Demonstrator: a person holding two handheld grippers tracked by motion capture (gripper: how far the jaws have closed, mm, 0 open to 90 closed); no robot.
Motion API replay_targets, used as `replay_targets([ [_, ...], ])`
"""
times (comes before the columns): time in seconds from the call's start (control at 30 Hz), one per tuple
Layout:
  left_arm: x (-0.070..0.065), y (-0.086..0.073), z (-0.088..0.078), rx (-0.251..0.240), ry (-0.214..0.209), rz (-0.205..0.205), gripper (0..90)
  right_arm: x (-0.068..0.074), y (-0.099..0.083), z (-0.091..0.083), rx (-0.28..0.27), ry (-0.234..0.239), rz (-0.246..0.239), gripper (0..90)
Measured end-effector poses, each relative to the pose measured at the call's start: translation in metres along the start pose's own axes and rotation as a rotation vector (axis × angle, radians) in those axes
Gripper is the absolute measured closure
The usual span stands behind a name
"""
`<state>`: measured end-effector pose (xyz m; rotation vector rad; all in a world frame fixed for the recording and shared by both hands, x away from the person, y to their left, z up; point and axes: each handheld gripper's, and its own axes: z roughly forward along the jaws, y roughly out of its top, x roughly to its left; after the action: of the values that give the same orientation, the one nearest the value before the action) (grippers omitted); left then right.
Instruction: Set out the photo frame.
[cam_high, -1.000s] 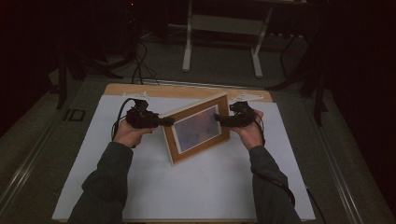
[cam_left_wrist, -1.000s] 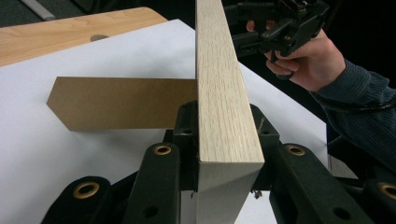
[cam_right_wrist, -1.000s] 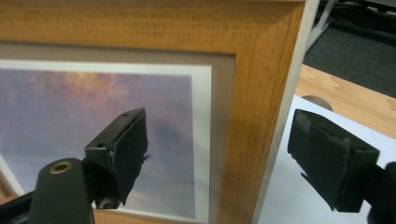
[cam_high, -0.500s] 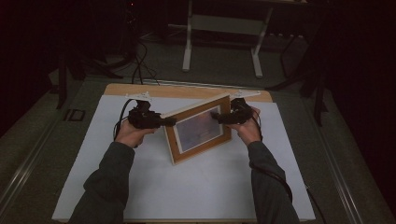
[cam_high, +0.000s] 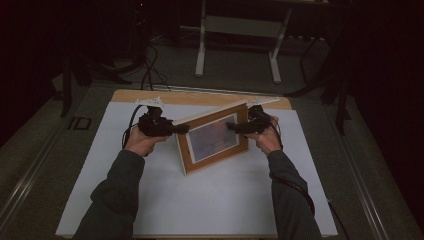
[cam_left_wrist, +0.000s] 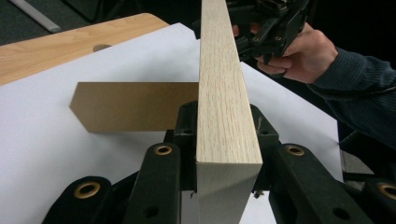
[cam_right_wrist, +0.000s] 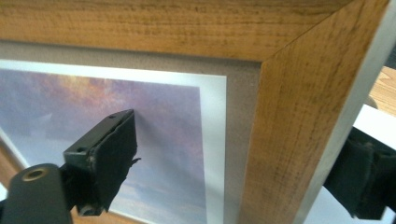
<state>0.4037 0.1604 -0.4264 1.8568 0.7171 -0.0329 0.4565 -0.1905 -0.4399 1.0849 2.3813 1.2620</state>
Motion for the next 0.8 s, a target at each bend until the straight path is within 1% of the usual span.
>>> replay_targets([
  [0.03, 0.001, 0.001, 0.001, 0.004, 0.008, 0.004, 72.2, -0.001, -0.001, -0.002, 0.000, 0.008, 0.004, 14.8],
  [0.1, 0.001, 0.002, 0.002, 0.003, 0.024, 0.007, 72.4, -0.002, -0.004, -0.006, 0.001, 0.006, 0.004, 19.8],
  [0.13, 0.001, 0.002, 0.002, 0.003, 0.024, 0.007, 72.5, -0.002, -0.004, -0.006, 0.001, 0.006, 0.004, 19.8],
  [0.17, 0.002, 0.002, 0.003, 0.001, 0.043, 0.016, 72.6, -0.004, -0.007, -0.011, 0.001, 0.013, 0.003, 26.6],
  [0.23, 0.004, 0.001, 0.003, -0.005, 0.041, 0.017, 72.7, -0.007, -0.010, -0.016, -0.003, 0.021, 0.008, 33.4],
  [0.27, 0.005, 0.001, 0.003, -0.009, 0.036, 0.016, 72.6, -0.009, -0.012, -0.018, -0.006, 0.029, 0.010, 35.3],
  [0.37, 0.006, 0.000, 0.003, -0.019, 0.028, 0.016, 72.1, -0.011, -0.017, -0.024, -0.015, 0.047, 0.015, 39.2],
  [0.5, 0.008, -0.001, 0.003, -0.033, 0.026, -0.005, 70.5, -0.012, -0.021, -0.027, -0.021, 0.060, 0.018, 44.3],
  [0.53, 0.008, -0.001, 0.003, -0.033, 0.026, -0.005, 69.9, -0.012, -0.021, -0.027, -0.021, 0.060, 0.018, 44.3],
  [0.57, 0.006, 0.000, 0.003, -0.033, 0.041, -0.018, 69.9, -0.013, -0.022, -0.028, -0.022, 0.063, 0.023, 45.4],
  [0.6, 0.004, 0.000, 0.001, -0.032, 0.060, -0.026, 67.8, -0.015, -0.023, -0.028, -0.026, 0.065, 0.030, 46.0],
  [0.63, 0.001, -0.001, -0.001, -0.041, 0.068, -0.029, 61.6, -0.016, -0.023, -0.027, -0.033, 0.070, 0.034, 45.1],
  [0.67, 0.000, -0.003, -0.003, -0.049, 0.066, -0.035, 60.0, -0.016, -0.024, -0.026, -0.036, 0.071, 0.038, 42.8],
  [0.7, -0.002, -0.006, -0.005, -0.057, 0.065, -0.045, 58.5, -0.017, -0.024, -0.025, -0.037, 0.070, 0.037, 38.5],
  [0.77, -0.005, -0.012, -0.010, -0.061, 0.079, -0.057, 56.7, -0.019, -0.026, -0.021, -0.017, 0.068, 0.036, 30.2],
  [0.8, -0.006, -0.016, -0.011, -0.060, 0.087, -0.063, 56.3, -0.020, -0.027, -0.019, -0.003, 0.076, 0.034, 28.7],
])
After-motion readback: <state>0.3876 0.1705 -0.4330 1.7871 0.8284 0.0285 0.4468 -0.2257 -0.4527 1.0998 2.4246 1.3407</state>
